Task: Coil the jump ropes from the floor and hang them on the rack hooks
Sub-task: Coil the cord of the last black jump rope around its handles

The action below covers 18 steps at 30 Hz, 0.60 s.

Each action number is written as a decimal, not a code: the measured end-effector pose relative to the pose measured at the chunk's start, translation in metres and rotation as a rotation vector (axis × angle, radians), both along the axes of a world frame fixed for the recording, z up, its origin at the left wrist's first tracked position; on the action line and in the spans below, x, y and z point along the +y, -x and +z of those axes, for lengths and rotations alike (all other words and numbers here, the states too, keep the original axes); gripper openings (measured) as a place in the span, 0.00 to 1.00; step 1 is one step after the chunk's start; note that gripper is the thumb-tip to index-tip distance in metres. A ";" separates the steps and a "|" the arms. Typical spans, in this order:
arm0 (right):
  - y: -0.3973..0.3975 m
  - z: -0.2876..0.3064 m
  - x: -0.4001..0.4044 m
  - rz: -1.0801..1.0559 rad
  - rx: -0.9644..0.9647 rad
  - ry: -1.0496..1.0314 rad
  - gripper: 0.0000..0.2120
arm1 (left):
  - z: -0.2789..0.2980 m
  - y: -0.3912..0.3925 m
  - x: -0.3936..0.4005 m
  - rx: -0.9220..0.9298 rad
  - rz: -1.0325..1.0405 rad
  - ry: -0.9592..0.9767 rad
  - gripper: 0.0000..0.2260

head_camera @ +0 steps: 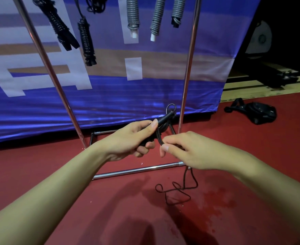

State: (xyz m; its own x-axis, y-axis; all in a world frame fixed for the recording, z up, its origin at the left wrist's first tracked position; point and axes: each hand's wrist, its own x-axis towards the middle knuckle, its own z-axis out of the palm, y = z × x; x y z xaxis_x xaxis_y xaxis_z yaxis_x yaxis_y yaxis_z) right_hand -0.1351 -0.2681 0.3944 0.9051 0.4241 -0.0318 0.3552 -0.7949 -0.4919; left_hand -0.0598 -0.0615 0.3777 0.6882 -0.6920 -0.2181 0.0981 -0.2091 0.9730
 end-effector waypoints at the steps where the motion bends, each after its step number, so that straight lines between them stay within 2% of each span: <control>1: 0.000 0.002 -0.002 -0.006 0.000 -0.004 0.13 | 0.002 0.001 0.000 -0.011 0.022 -0.009 0.15; 6: -0.005 0.010 -0.013 -0.035 -0.068 -0.106 0.14 | 0.007 0.002 -0.007 -0.066 0.180 0.071 0.12; 9: -0.009 -0.001 -0.020 -0.033 0.027 -0.174 0.16 | 0.009 0.003 -0.007 -0.036 0.187 0.127 0.12; 11: -0.013 -0.014 -0.026 -0.012 0.041 -0.122 0.15 | 0.011 0.003 -0.003 -0.036 0.146 0.121 0.16; 14: -0.022 -0.025 -0.034 -0.020 -0.072 -0.037 0.09 | 0.012 0.006 0.001 -0.100 0.034 0.041 0.26; 16: -0.027 -0.024 -0.038 -0.055 -0.120 -0.002 0.08 | 0.015 0.011 0.001 -0.187 -0.073 -0.020 0.24; 18: -0.028 -0.021 -0.037 -0.076 -0.013 -0.063 0.06 | 0.019 0.013 0.003 -0.220 -0.147 -0.033 0.22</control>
State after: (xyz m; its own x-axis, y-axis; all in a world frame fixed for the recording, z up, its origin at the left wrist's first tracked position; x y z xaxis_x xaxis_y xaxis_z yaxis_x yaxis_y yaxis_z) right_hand -0.1073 -0.3047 0.3739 0.9350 0.3546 0.0051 0.3016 -0.7874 -0.5377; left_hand -0.0732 -0.0590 0.3968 0.6140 -0.7832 -0.0985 -0.1493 -0.2378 0.9598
